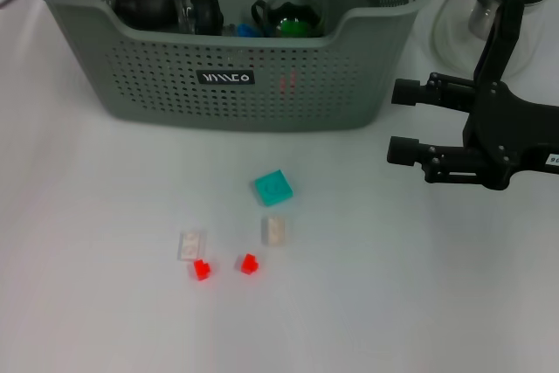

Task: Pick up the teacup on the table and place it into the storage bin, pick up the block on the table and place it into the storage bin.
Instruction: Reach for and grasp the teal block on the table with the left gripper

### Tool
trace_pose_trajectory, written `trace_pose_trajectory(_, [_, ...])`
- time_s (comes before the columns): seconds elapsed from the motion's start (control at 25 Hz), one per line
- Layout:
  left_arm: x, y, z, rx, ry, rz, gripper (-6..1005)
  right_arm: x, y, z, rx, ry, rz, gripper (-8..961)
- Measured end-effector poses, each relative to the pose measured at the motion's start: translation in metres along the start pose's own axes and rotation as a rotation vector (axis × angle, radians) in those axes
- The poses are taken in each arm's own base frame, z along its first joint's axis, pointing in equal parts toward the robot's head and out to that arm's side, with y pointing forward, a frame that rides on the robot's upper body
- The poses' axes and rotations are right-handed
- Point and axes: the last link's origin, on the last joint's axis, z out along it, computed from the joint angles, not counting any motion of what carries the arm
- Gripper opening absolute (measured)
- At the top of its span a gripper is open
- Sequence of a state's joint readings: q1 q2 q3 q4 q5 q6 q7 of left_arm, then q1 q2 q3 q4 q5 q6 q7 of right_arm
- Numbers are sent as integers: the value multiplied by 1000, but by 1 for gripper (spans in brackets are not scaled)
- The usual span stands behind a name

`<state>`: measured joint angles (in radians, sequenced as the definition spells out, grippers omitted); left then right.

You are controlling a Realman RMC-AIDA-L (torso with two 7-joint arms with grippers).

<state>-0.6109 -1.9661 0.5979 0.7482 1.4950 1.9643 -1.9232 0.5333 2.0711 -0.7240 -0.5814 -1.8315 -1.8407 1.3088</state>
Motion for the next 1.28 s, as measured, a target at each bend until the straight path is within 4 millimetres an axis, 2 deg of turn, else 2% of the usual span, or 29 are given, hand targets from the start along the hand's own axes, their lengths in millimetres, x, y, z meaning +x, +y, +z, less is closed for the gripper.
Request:
trace_pose_trajectory(0.12, [-9, 4, -5, -3, -58, 15, 903, 0, 0, 0, -1, -1, 2, 850])
trace_pose_trajectory(0.52, [-60, 14, -11, 12, -524, 5, 902, -1, 0, 0, -1, 1, 1, 850])
trace_pose_trajectory(0.84, [-96, 8, -9, 71, -807, -64, 902, -1, 0, 1, -4, 0, 0, 850])
trace_pose_trajectory(0.96, [-103, 3, -5, 120, -873, -46, 901, -2, -1, 2, -7, 0, 4, 850])
trace_pose_trajectory(1.28, [-104, 6, 5, 164, -937, 15, 901, -3, -2, 4, -12, 3, 4, 850])
